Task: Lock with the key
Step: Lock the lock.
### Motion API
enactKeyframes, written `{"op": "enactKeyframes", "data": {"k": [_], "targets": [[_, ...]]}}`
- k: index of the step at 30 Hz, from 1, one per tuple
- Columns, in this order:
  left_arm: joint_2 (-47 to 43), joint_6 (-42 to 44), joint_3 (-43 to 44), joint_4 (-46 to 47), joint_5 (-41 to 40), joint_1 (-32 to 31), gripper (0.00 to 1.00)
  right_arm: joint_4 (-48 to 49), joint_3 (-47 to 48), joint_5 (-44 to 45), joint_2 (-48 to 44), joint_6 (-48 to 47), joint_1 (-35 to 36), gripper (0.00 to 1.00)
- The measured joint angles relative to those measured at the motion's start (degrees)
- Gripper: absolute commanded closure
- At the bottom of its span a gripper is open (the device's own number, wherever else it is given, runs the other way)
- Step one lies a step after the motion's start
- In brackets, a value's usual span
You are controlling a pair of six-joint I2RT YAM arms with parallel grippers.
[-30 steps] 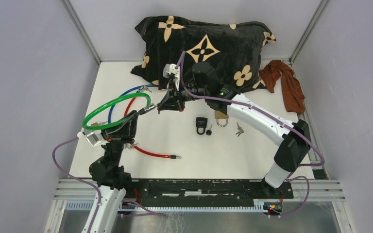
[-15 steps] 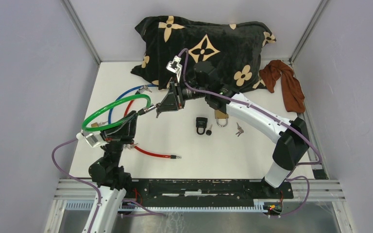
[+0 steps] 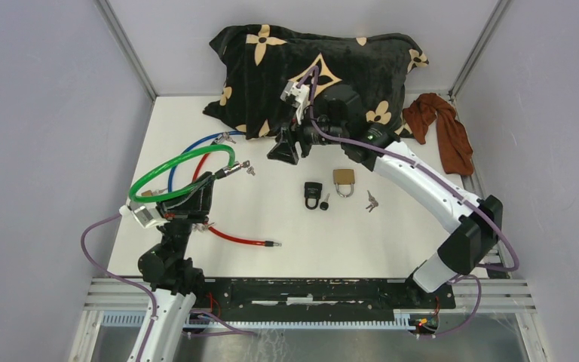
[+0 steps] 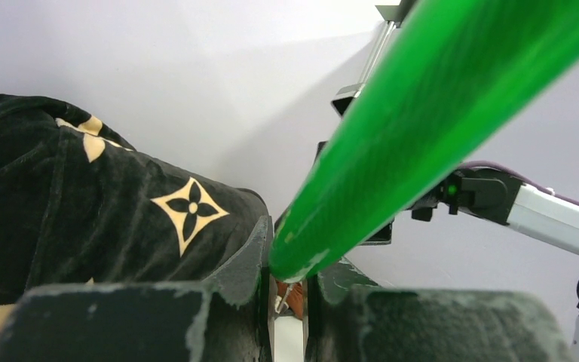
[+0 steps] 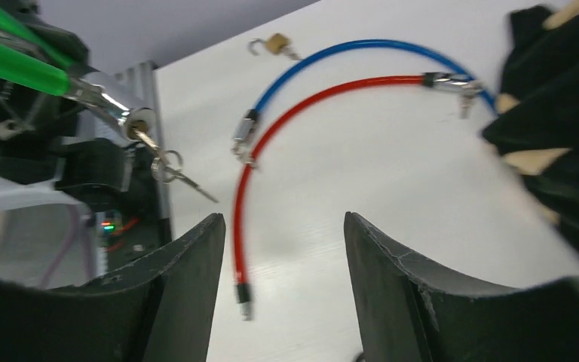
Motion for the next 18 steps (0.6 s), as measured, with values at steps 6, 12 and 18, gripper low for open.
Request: {"op": "enactKeyframes", "data": {"k": [6, 12, 18], "targets": [[0.0, 0.0, 0.0, 0.0, 0.09, 0.02, 0.98, 13.05, -15.54, 15.67, -12.74, -27.23, 3.28, 0.28], [0.04, 0.0, 0.0, 0.02, 0.2, 0.0, 0.98, 40.44, -41.55, 20.0, -23.23, -76.65, 13.27, 0.29], [0.07, 0.0, 0.0, 0.02, 0.2, 0.02, 0.98, 50.47, -44.98, 24.02, -17.05, -111.38, 16.0, 0.33]]}}
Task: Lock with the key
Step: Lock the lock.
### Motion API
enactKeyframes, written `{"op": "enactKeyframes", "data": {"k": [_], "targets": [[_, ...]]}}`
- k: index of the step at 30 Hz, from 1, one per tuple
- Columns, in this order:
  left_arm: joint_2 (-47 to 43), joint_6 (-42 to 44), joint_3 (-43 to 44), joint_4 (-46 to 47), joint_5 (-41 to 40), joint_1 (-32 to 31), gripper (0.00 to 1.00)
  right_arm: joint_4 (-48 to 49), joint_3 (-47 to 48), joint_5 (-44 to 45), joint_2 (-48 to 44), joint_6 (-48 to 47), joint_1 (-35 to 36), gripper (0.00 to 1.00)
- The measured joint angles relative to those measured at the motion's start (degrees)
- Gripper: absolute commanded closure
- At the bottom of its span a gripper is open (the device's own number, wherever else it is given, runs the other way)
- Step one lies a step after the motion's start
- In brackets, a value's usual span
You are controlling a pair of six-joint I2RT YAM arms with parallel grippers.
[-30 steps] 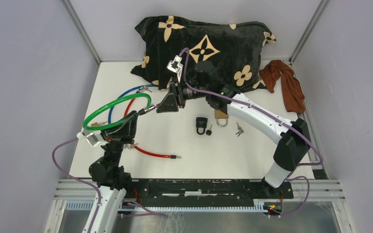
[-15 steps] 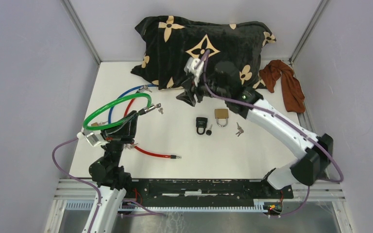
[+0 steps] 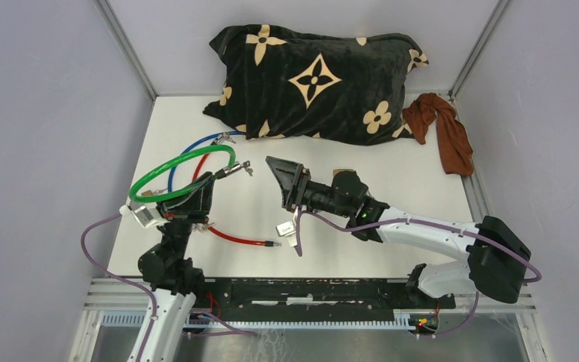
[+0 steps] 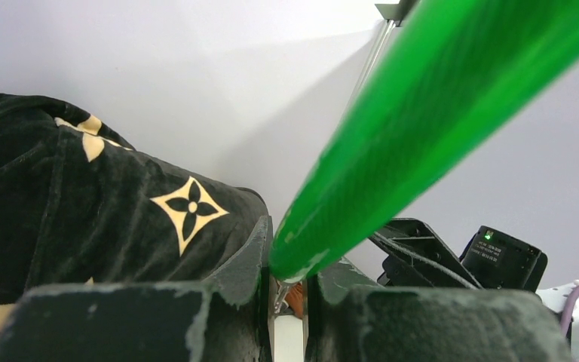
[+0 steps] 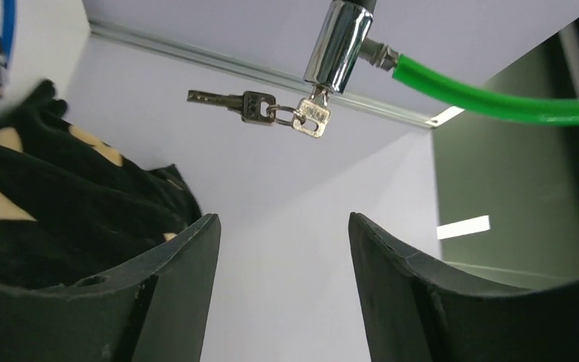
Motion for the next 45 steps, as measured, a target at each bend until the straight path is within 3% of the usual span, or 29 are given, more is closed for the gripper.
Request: {"op": "enactKeyframes", "data": {"k": [3, 8, 19, 35, 45], "targets": [[0.0, 0.0, 0.0, 0.0, 0.0, 0.0, 0.98, 3.21, 0.0, 1.22, 2.03, -8.41, 0.66, 0.36], [0.0, 0.0, 0.0, 0.0, 0.0, 0.0, 0.98, 6.58, 0.5, 0.61, 5.22, -14.16, 0.87, 0.38], [0.0, 0.0, 0.0, 0.0, 0.0, 0.0, 0.98, 12.26, 4.11, -2.19, 12.31, -14.19, 0.87, 0.45], [0.0, 0.0, 0.0, 0.0, 0.0, 0.0, 0.98, 14.69, 4.44, -5.84, 13.38, -14.19, 0.9, 0.52], [0.26, 0.0, 0.0, 0.0, 0.0, 0.0, 0.98, 14.91, 6.05, -7.1, 14.91, -14.21, 1.38, 0.62]]}}
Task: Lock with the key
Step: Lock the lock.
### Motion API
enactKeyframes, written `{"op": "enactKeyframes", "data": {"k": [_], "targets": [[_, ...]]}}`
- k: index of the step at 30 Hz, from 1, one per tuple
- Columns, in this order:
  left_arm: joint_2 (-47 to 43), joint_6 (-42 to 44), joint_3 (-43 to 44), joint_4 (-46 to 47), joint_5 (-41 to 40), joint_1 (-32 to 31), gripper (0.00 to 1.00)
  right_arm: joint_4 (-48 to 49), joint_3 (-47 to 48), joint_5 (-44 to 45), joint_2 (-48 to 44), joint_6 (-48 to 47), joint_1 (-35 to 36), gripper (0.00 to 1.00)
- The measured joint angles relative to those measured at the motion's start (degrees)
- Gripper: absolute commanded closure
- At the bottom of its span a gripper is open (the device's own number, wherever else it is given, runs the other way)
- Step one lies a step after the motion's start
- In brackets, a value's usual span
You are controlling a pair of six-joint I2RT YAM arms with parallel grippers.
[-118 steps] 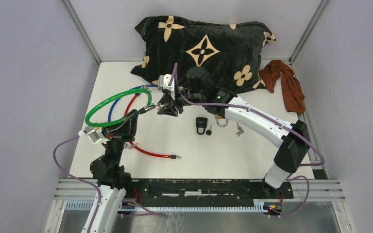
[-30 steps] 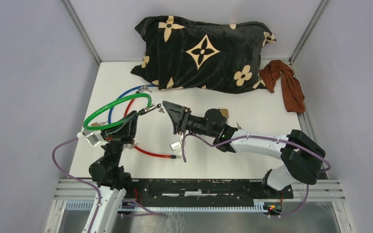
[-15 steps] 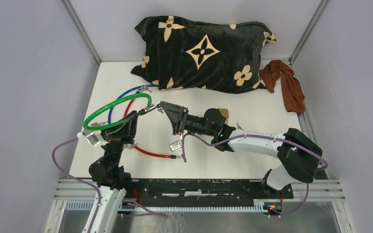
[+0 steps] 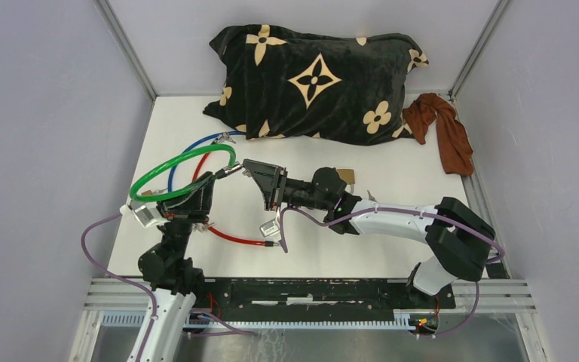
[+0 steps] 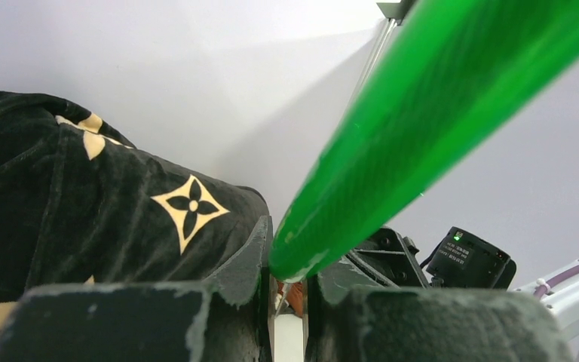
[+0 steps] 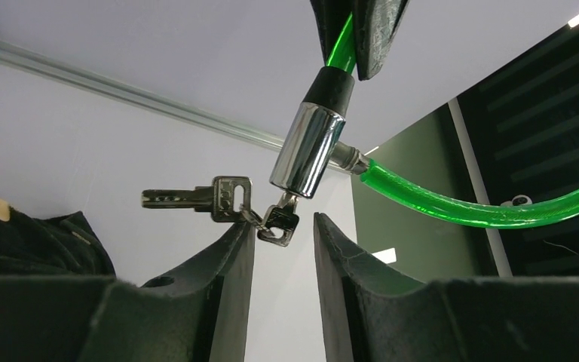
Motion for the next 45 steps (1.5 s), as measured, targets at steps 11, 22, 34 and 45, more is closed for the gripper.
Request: {"op": "enactKeyframes", "data": {"k": [11, 22, 34, 45], "targets": [[-0.02, 0.0, 0.0, 0.35, -0.04, 0.0, 0.98, -0.52, 1.11, 0.0, 0.02, 0.02, 0.22, 0.9], [-0.07, 0.37, 0.0, 1.11, 1.07, 0.0, 0.98, -19.93, 6.23, -2.12, -5.81, 6.84, 0.09, 0.98], [-0.55, 2.64, 0.09, 2.64, 1.68, 0.09, 0.98, -43.3, 19.15, -7.78, -6.25, 23.02, -0.98, 1.0], [-1.57, 3.82, 0.11, 2.89, 2.78, 0.09, 0.98, -56.76, 27.43, -11.91, -4.79, 26.6, -2.03, 0.9]]}}
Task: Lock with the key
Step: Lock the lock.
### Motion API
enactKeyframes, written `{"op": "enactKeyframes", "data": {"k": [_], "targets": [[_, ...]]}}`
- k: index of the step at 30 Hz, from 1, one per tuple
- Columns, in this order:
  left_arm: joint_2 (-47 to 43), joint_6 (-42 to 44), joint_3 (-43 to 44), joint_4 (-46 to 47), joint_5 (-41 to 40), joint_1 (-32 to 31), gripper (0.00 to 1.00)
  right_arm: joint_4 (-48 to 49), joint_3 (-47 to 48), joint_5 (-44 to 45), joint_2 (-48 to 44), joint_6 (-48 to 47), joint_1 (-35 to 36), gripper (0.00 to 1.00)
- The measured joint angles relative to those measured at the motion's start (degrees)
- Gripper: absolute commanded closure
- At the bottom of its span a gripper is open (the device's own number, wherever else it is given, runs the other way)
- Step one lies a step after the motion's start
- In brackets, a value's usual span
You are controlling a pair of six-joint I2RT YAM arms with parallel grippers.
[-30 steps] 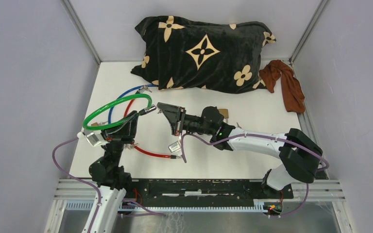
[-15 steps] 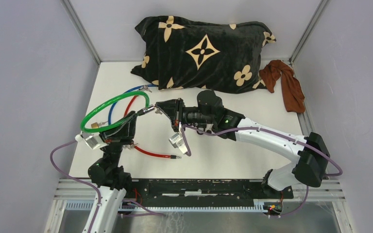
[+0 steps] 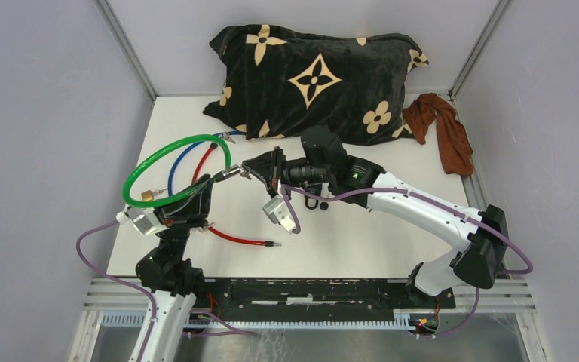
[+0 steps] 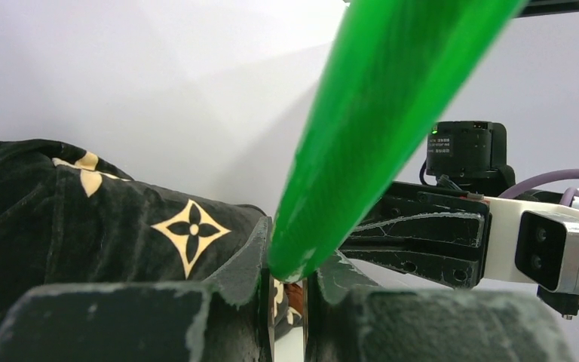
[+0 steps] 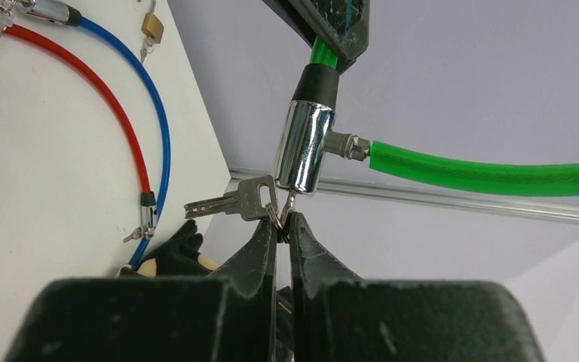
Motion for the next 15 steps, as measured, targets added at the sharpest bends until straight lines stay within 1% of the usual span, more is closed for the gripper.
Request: {"op": "enactKeyframes", "data": {"k": [1, 5, 9, 15], "targets": [[0.0, 0.22, 0.0, -0.09, 0.0, 0.0, 0.98, 0.02, -0.04, 0.07, 0.0, 0.02, 0.0, 0.87], [-0.24, 0.79, 0.0, -0.31, 0.02, 0.0, 0.98, 1.22, -1.29, 0.26, -0.17, 0.17, 0.0, 0.83], [-0.24, 1.4, 0.0, -1.44, 0.55, 0.0, 0.98, 2.43, -3.52, 0.55, -0.48, 0.2, 0.02, 0.76], [-0.24, 1.75, -0.02, -2.67, 1.4, 0.0, 0.98, 3.19, -5.31, 1.03, -0.76, 0.92, 0.48, 0.61]]}}
